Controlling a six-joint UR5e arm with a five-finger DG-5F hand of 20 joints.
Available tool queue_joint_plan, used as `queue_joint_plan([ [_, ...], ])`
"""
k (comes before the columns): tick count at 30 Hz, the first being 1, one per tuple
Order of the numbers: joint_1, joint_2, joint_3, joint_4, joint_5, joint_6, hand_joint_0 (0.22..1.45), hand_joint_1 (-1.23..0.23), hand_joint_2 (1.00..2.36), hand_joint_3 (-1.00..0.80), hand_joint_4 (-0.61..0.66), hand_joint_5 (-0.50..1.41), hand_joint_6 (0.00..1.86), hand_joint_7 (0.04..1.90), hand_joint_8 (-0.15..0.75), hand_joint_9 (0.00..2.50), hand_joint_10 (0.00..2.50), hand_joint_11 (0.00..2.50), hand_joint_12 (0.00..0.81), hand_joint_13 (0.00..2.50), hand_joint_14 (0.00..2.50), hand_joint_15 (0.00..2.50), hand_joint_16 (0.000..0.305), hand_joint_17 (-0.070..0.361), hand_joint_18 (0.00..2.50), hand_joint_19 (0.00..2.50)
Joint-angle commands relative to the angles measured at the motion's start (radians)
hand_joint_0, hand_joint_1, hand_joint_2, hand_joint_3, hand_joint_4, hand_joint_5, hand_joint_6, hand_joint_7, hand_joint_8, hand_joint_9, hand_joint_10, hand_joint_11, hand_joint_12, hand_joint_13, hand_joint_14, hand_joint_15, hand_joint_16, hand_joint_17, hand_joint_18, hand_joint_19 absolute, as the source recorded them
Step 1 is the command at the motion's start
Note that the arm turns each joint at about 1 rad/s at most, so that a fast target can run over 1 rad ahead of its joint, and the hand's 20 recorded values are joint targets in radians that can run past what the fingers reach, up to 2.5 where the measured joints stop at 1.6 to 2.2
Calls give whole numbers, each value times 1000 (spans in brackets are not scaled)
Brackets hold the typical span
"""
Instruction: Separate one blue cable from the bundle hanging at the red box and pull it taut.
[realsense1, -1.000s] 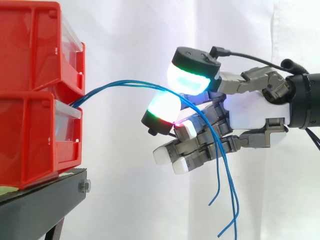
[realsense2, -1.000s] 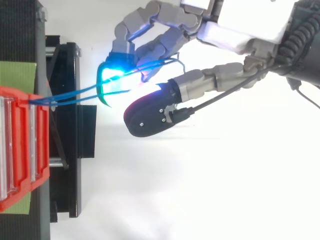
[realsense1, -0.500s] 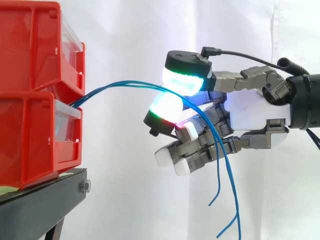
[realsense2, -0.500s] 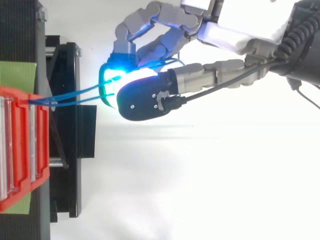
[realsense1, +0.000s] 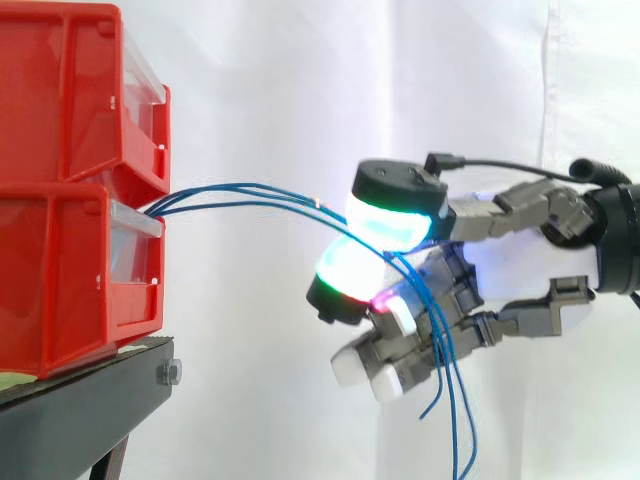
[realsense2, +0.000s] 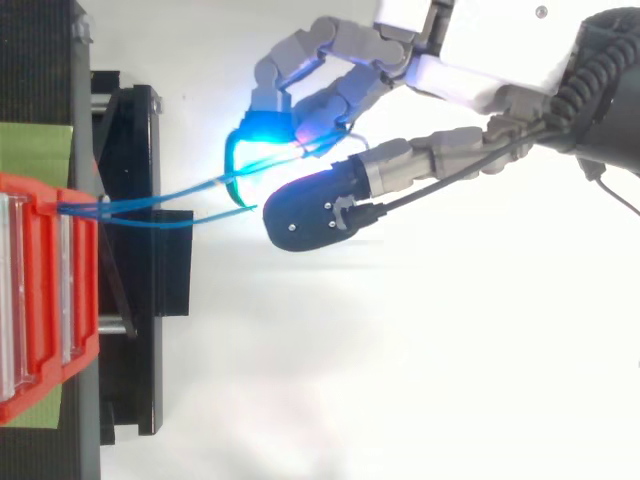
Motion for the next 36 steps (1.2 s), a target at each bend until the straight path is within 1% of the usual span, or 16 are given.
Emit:
queue_joint_plan([
  [1, 0, 1, -13, 11, 18, 7, 778, -853, 1000, -500, 43, -220, 938, 963, 278, 1000, 23, 959, 295, 726, 13, 324, 38, 85, 632, 372],
  [5, 0, 1, -13, 5, 20, 13, 734, -865, 1000, -500, 69, -217, 933, 963, 280, 1002, 23, 961, 292, 726, 13, 328, 37, 84, 630, 378],
  [7, 0, -1, -13, 5, 20, 14, 690, -875, 1000, -500, 83, -217, 933, 957, 281, 1002, 23, 949, 292, 725, 15, 327, 37, 84, 624, 379],
  [8, 0, -1, -13, 5, 20, 16, 632, -872, 1000, -500, 93, -217, 928, 948, 283, 1000, 23, 960, 294, 719, 13, 334, 37, 84, 620, 386],
  [12, 0, -1, -13, 5, 20, 20, 523, -801, 1000, -500, 118, -215, 915, 915, 302, 1009, 21, 955, 310, 720, 13, 337, 41, 92, 625, 408],
  [14, -2, -1, -13, 5, 18, 31, 485, -692, 1000, -500, 136, -213, 904, 873, 320, 1019, 20, 934, 332, 724, 13, 342, 44, 99, 639, 417],
  [16, -3, -1, -13, 2, 17, 37, 486, -580, 1000, -500, 147, -210, 889, 861, 325, 1026, 20, 921, 333, 727, 12, 341, 45, 101, 641, 431],
  [18, -5, 1, -13, 2, 17, 37, 518, -471, 1000, -500, 134, -204, 871, 894, 318, 1035, 20, 912, 327, 728, 13, 347, 44, 98, 638, 452],
  [21, -5, -1, -13, 2, 17, 37, 595, -390, 1000, -500, 113, -199, 861, 935, 312, 1044, 23, 914, 317, 729, 15, 357, 41, 93, 629, 473],
  [23, -5, -1, -11, 3, 17, 37, 614, -402, 1000, -500, 110, -196, 859, 943, 308, 1051, 22, 914, 317, 729, 14, 365, 41, 93, 627, 483],
  [24, -6, -1, -13, 5, 15, 36, 616, -416, 1002, -473, 110, -196, 858, 951, 311, 1054, 22, 904, 323, 731, 14, 366, 41, 93, 627, 476],
  [27, -9, -1, -13, 9, 18, 36, 615, -436, 1004, -463, 118, -202, 855, 957, 311, 1054, 24, 922, 324, 735, 14, 371, 42, 94, 628, 476],
  [30, -11, -1, -13, 15, 33, 45, 574, -451, 1000, -500, 137, -216, 853, 943, 322, 1045, 22, 911, 329, 743, 14, 381, 43, 96, 635, 450],
  [32, -12, -1, -13, 19, 44, 50, 560, -443, 1000, -500, 144, -220, 849, 933, 323, 1046, 21, 939, 334, 769, 15, 418, 44, 98, 643, 443],
  [34, -12, -1, -13, 25, 60, 51, 548, -433, 1000, -500, 147, -225, 847, 924, 329, 1062, 22, 1023, 340, 820, 17, 478, 44, 100, 653, 440],
  [36, -12, -2, -13, 29, 63, 50, 539, -436, 1000, -500, 157, -228, 844, 909, 326, 1085, 21, 1119, 343, 883, 19, 578, 45, 101, 689, 470],
])
